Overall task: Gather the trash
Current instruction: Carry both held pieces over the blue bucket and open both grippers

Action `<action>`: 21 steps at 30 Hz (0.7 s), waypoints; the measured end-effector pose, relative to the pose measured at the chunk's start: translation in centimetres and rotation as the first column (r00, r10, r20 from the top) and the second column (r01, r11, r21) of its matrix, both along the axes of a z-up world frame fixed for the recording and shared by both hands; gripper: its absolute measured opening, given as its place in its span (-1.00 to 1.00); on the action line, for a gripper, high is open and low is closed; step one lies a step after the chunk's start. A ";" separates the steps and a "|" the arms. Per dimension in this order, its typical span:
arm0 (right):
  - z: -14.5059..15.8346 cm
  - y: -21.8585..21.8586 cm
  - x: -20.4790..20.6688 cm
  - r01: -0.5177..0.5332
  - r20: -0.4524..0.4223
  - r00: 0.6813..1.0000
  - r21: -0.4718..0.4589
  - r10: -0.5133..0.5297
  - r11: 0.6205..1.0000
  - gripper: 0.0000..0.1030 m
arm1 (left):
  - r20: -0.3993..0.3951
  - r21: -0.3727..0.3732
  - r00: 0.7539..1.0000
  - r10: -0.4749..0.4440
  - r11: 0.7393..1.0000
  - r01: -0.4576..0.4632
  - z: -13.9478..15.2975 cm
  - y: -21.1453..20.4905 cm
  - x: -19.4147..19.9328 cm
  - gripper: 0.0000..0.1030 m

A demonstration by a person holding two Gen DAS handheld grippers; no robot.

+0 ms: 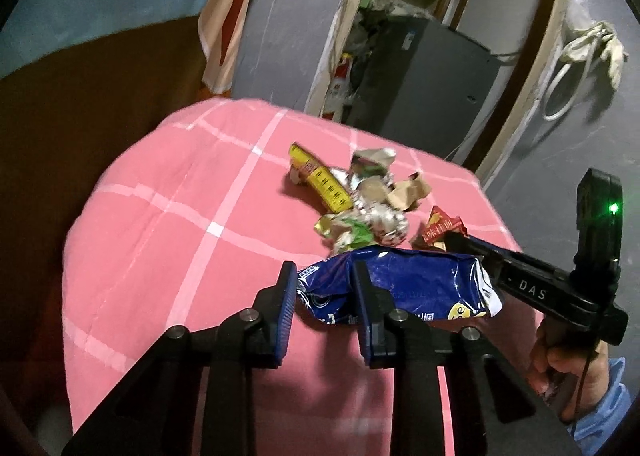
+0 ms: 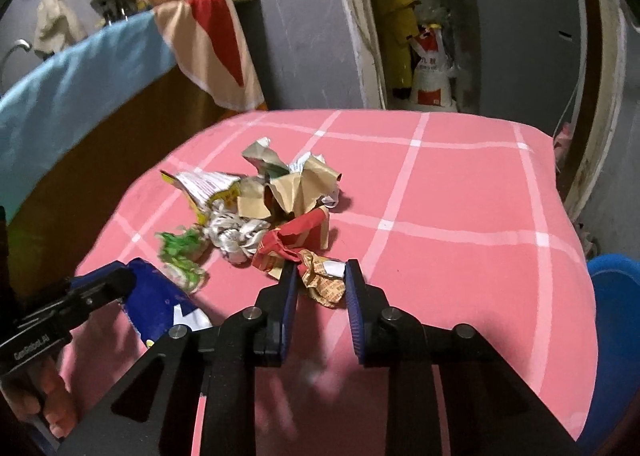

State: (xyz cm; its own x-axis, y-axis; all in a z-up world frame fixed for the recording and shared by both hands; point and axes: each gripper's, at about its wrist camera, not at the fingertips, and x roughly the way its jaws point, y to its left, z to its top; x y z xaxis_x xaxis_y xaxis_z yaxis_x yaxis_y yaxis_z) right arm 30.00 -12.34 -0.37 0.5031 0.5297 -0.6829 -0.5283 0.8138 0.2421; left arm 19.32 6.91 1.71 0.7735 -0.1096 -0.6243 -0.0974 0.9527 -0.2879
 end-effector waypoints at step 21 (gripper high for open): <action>10.1 -14.1 -11.7 0.352 0.518 0.718 0.305 -0.464 0.885 -0.59 | 0.407 -0.047 0.908 -0.102 0.990 0.132 8.5 -8.9 -2.0 -0.55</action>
